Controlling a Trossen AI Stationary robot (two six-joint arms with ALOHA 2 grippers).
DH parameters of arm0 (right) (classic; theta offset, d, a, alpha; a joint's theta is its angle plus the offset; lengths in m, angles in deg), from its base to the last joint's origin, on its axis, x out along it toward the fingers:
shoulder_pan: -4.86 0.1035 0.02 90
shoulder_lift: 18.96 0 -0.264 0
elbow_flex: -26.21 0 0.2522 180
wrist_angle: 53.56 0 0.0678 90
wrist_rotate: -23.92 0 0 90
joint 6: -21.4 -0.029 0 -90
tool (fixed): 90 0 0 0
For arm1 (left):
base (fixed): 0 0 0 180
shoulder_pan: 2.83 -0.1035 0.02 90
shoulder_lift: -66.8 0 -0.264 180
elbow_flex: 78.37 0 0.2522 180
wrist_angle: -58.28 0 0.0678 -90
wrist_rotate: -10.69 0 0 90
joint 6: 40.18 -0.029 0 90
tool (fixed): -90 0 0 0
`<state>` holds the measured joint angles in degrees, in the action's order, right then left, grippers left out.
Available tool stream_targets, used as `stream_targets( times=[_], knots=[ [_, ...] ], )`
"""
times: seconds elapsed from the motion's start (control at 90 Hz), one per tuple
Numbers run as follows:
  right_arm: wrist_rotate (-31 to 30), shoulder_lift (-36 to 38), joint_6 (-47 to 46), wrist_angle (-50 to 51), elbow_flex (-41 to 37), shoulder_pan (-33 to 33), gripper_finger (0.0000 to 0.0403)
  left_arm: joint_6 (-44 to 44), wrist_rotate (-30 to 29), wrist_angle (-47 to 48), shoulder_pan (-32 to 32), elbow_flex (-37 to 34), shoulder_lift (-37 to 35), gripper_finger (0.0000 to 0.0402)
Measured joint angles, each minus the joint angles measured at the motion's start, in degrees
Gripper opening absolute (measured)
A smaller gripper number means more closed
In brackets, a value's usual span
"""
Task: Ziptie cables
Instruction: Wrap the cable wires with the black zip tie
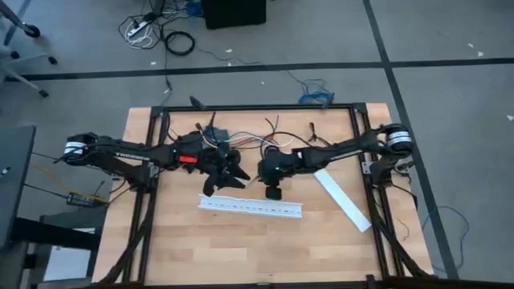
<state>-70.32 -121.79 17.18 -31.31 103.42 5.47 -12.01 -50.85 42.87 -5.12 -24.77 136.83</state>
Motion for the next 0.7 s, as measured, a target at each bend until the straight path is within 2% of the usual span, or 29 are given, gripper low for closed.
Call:
stream_targets(
  times=[0.156, 0.3, 0.456, 0.7],
  knots=[
    [-1.6, -2.78, -1.03, -0.31, 0.43, -0.6, 0.0156, -5.72, -0.72, 3.92, -0.02, 0.08, -2.17, 0.0198],
    [-2.34, -3.14, -1.85, -0.46, 0.52, -0.7, 0.0179, -9.2, -3.36, 7.86, -0.04, 0.13, -3.34, 0.0198],
    [-2.83, -3.18, -2.34, -0.34, 0.52, -0.77, 0.0184, -9.98, -3.94, 8.69, -0.02, 0.13, -3.34, 0.0198],
    [-4.74, -8.59, -3.71, -2.16, 0.45, -0.75, 0.017, -10.82, -4.06, 8.34, -0.02, 0.13, -3.34, 0.0198]
  ],
)
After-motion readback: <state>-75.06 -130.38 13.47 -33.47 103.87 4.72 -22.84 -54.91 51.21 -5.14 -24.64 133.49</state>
